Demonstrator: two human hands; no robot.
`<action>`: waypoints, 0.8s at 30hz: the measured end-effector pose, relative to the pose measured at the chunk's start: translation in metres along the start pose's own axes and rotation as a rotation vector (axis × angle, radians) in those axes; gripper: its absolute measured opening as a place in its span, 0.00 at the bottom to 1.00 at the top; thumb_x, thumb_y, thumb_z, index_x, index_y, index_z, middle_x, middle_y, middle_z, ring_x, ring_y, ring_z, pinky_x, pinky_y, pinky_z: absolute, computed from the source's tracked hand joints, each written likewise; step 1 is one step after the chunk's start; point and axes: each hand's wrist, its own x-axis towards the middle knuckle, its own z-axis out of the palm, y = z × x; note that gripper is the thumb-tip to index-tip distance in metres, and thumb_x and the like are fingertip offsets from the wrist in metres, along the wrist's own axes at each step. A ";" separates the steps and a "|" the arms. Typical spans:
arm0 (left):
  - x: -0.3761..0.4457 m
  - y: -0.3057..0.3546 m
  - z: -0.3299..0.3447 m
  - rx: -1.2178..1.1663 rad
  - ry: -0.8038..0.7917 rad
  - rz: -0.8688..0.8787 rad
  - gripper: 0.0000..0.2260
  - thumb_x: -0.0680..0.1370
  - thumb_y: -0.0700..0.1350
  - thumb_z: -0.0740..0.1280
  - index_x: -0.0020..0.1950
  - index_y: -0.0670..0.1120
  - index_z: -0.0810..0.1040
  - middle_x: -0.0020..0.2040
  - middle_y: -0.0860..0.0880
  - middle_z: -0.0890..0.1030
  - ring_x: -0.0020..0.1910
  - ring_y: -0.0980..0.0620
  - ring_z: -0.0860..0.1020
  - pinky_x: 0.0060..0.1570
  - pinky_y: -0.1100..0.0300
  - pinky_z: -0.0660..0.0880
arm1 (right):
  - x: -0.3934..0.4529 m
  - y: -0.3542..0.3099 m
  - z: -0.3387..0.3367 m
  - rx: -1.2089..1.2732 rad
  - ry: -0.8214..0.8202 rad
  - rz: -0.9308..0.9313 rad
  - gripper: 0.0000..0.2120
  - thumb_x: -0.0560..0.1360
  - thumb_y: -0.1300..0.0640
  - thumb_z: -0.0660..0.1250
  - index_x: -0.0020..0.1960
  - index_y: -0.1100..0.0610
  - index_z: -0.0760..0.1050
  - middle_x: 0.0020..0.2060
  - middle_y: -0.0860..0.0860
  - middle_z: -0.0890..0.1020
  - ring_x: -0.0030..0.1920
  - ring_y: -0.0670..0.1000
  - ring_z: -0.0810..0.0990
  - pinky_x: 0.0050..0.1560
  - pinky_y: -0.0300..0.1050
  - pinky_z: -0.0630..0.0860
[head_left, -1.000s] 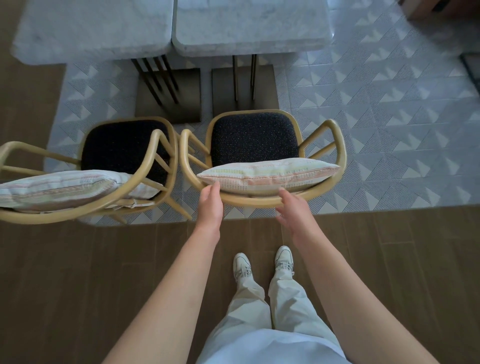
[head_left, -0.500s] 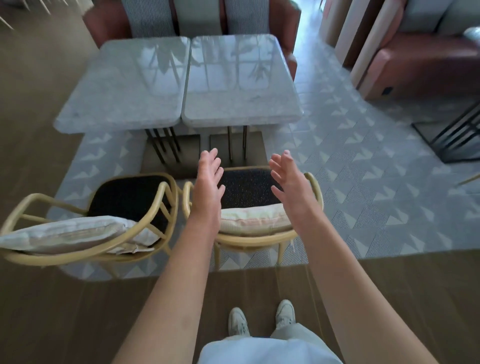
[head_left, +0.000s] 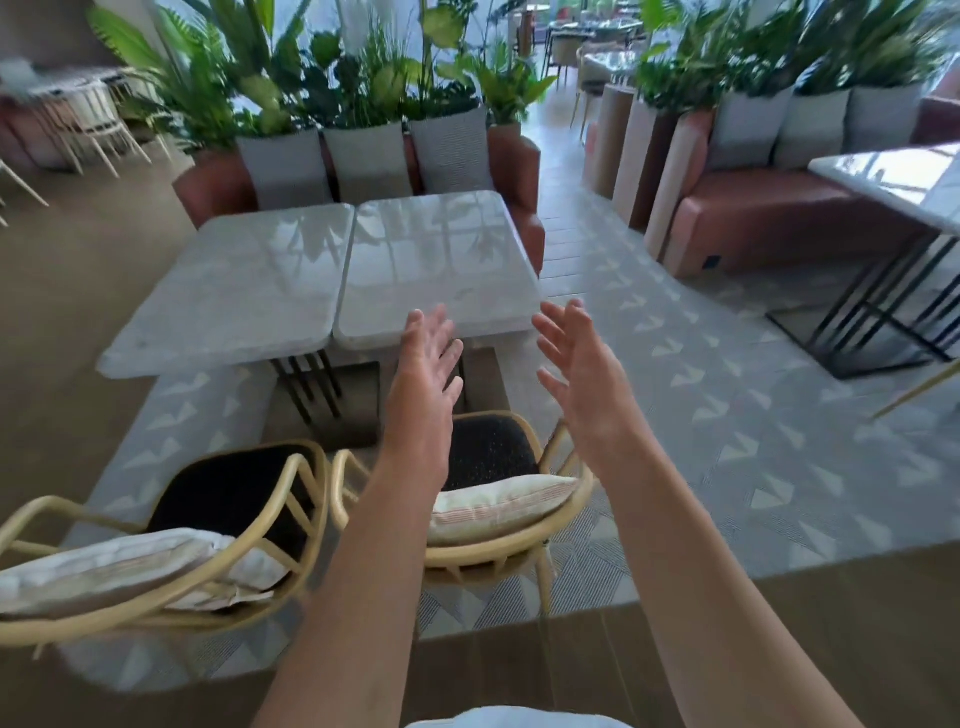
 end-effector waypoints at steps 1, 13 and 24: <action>-0.002 -0.001 0.014 -0.005 -0.004 0.022 0.25 0.85 0.60 0.47 0.79 0.51 0.66 0.78 0.49 0.67 0.76 0.51 0.66 0.78 0.46 0.56 | -0.002 -0.006 -0.012 -0.002 0.004 -0.013 0.26 0.84 0.43 0.52 0.77 0.54 0.65 0.74 0.49 0.71 0.74 0.49 0.68 0.75 0.53 0.62; -0.026 -0.037 0.229 0.028 -0.306 0.021 0.24 0.85 0.59 0.48 0.77 0.53 0.68 0.76 0.52 0.71 0.72 0.55 0.71 0.75 0.49 0.61 | -0.029 -0.077 -0.216 -0.073 0.306 -0.153 0.27 0.83 0.39 0.51 0.77 0.50 0.67 0.72 0.45 0.73 0.72 0.45 0.70 0.74 0.51 0.66; -0.015 -0.095 0.411 0.067 -0.665 -0.186 0.24 0.85 0.59 0.46 0.75 0.54 0.70 0.73 0.53 0.73 0.69 0.56 0.73 0.74 0.49 0.63 | -0.037 -0.111 -0.369 -0.031 0.662 -0.197 0.28 0.84 0.41 0.48 0.79 0.52 0.61 0.75 0.47 0.69 0.75 0.46 0.66 0.75 0.49 0.63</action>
